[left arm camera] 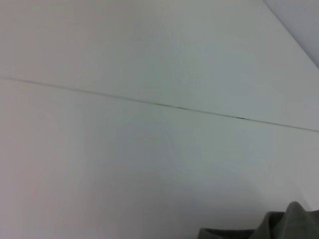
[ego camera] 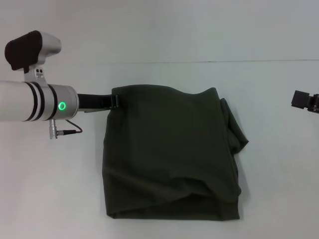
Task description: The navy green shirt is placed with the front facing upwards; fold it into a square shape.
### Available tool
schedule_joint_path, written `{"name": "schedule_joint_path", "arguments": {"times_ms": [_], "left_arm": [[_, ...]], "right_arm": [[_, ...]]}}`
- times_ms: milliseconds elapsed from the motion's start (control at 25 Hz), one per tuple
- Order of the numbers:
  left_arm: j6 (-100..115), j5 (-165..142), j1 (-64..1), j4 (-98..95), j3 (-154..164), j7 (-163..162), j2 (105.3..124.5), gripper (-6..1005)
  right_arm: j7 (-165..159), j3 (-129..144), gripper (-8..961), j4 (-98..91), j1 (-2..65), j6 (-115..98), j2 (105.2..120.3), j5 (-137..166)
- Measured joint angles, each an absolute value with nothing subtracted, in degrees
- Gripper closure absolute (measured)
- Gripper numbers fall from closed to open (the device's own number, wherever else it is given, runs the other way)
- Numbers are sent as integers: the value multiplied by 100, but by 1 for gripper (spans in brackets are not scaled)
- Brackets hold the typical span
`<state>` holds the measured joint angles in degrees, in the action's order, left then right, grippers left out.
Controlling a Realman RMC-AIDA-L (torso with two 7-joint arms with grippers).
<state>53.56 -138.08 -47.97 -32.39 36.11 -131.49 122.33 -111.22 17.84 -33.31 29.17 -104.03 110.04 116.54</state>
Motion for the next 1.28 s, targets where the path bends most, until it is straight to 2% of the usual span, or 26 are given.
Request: {"name": "schedule_joint_path", "arguments": {"times_ms": [360, 520, 680, 800, 1000, 1240, 1280], "left_arm": [[5294, -13765, -4694, -3256, 3583, -13104, 12334, 917], [5438, -13339, -4485, -3359, 3586, -13104, 12309, 918], [5790, -12923, -4218, -3569, 3568, -13104, 12222, 787], [6166, -12704, -3999, -3794, 3553, -13025, 12165, 597], [7390, -12233, -3560, -4240, 3078, -12193, 12137, 492], [9498, -12126, -3194, -4355, 2251, -10517, 12081, 365], [9797, -12139, -3098, -4397, 2235, -10198, 12088, 314]], "right_arm": [[-11118, 1942, 166, -3331, 2953, -10365, 11054, 11652], [-11096, 1951, 167, -3331, 2959, -10360, 11055, 11652], [-10930, 1950, 167, -3331, 2947, -10362, 11057, 11634], [-10722, 1950, 168, -3331, 2944, -10378, 11075, 11627], [-9946, 1981, 168, -3332, 2931, -10470, 11171, 11639], [-8358, 2162, 169, -3377, 2749, -10864, 11404, 11660], [-8055, 2224, 169, -3378, 2684, -10910, 11449, 11659]]}}
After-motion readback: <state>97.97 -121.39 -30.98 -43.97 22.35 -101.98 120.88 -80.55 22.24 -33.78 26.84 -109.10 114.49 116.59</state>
